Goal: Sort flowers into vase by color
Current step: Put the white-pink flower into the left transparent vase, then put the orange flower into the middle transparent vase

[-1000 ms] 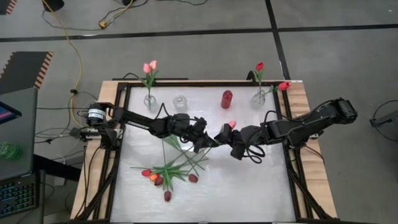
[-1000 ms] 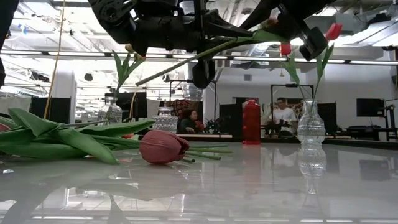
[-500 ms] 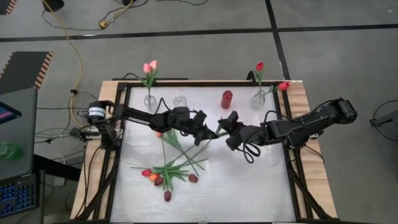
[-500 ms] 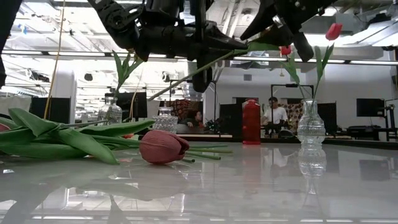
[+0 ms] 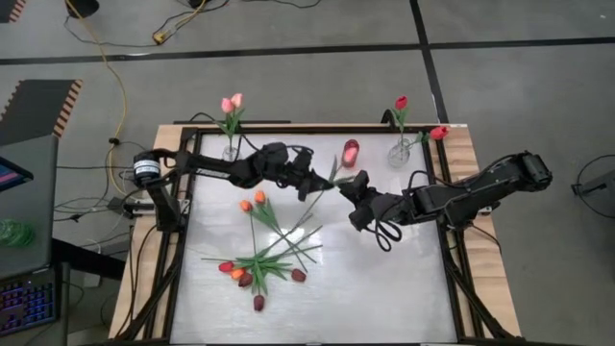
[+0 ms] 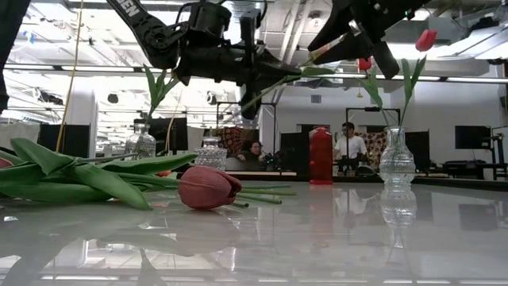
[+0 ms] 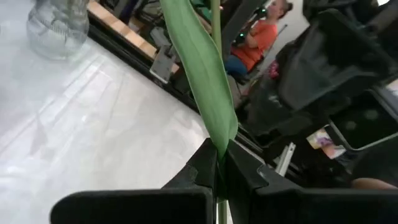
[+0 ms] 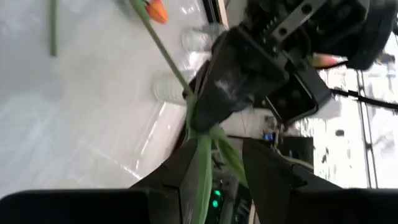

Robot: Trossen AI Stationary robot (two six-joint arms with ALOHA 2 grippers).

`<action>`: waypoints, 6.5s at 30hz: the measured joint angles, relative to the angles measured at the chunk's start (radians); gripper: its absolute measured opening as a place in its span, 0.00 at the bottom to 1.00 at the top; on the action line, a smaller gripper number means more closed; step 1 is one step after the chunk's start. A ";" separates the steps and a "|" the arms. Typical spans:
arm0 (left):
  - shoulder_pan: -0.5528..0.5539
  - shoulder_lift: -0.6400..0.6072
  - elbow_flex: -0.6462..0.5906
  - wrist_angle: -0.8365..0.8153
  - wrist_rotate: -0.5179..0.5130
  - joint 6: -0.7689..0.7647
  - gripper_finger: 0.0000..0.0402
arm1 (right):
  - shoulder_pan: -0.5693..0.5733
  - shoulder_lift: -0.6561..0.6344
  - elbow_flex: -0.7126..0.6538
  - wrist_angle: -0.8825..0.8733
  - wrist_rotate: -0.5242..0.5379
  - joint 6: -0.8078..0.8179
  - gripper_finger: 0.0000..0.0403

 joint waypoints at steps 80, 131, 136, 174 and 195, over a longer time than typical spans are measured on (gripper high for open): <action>0.241 -1.011 -0.746 0.272 -1.071 0.867 0.00 | -0.256 0.001 0.000 0.000 -0.357 0.757 0.37; -0.087 -1.348 -0.746 -0.150 -1.530 0.971 0.40 | -0.256 0.001 0.000 0.000 -0.357 0.846 0.37; -0.172 -1.399 -0.746 -0.231 -1.574 0.956 0.40 | -0.256 0.001 0.000 0.000 -0.357 0.846 0.37; -0.646 -1.404 -0.746 -0.429 -1.226 0.691 0.40 | -0.205 0.078 0.002 0.342 -0.471 1.021 0.37; -0.645 -1.404 -0.746 -0.446 -1.211 0.690 0.40 | -0.170 0.626 0.456 0.062 -0.540 1.301 0.37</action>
